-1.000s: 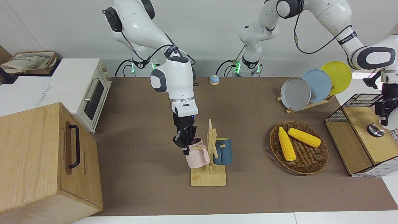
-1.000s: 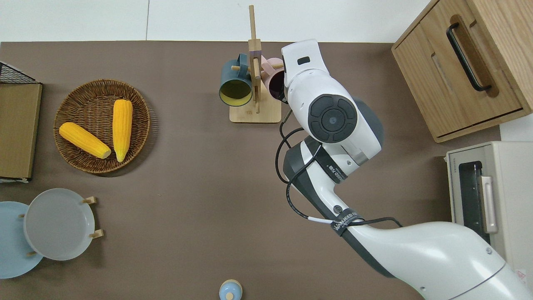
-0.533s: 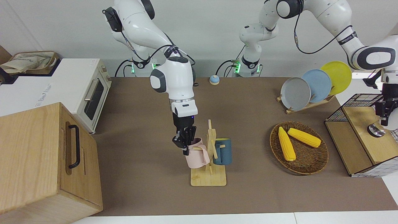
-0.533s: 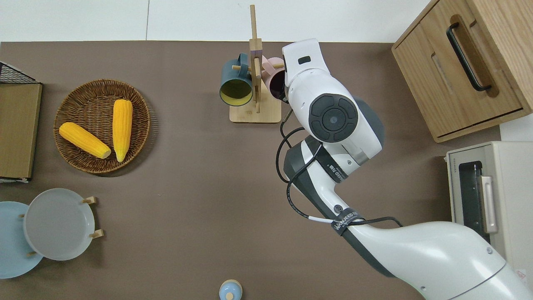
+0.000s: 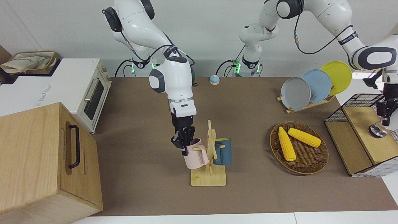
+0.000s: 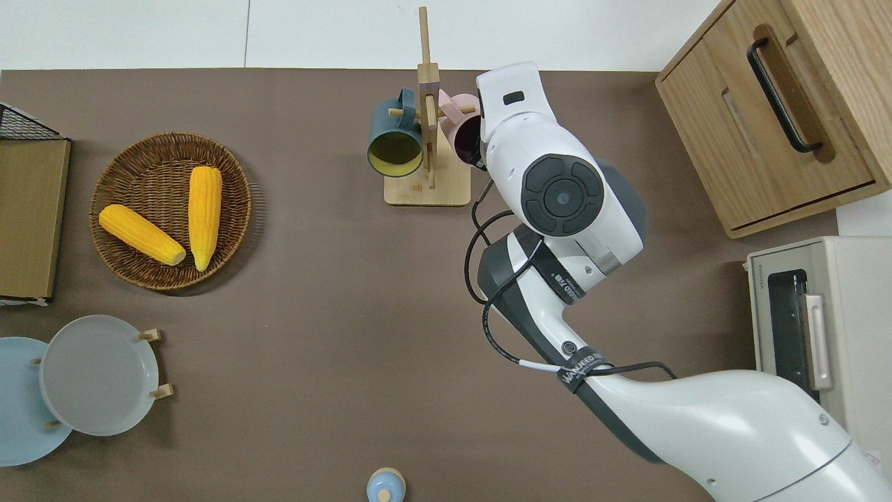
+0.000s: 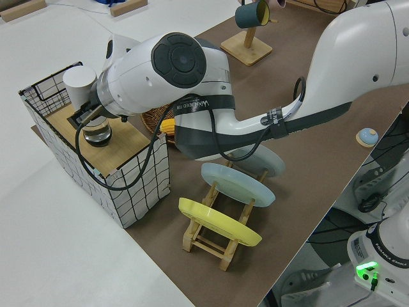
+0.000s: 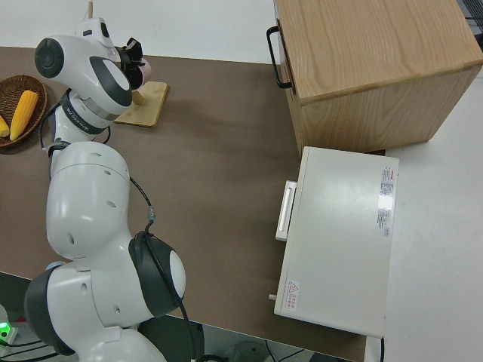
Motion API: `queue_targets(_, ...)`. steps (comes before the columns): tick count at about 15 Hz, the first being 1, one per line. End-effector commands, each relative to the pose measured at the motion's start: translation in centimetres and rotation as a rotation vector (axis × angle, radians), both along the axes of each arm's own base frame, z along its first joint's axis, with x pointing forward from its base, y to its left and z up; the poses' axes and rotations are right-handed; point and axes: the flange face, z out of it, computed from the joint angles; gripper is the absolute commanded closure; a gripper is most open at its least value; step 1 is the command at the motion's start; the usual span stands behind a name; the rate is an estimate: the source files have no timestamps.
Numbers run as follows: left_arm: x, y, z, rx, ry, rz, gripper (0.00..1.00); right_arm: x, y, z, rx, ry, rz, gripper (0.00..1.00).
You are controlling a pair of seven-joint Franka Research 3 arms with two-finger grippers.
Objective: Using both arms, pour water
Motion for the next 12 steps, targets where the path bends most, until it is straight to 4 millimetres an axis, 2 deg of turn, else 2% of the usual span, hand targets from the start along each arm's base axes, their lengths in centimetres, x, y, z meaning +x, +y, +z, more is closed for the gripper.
queue_targets(1, 0.39, 0.51, 1.80, 0.022, -0.037, 0.001, 1.00, 0.04, -0.87, 0.57, -0.008, -0.003, -0.001, 0.913)
queue_targets(6, 0.31, 0.67, 1.91, 0.025, -0.037, 0.003, 1.00, 0.04, -1.65, 1.00, -0.014, -0.005, -0.008, 0.913)
queue_targets(12, 0.26, 0.53, 2.78, 0.027, -0.046, -0.002, 1.00, -0.26, -1.42, 1.16, -0.013, 0.000, -0.013, 0.946)
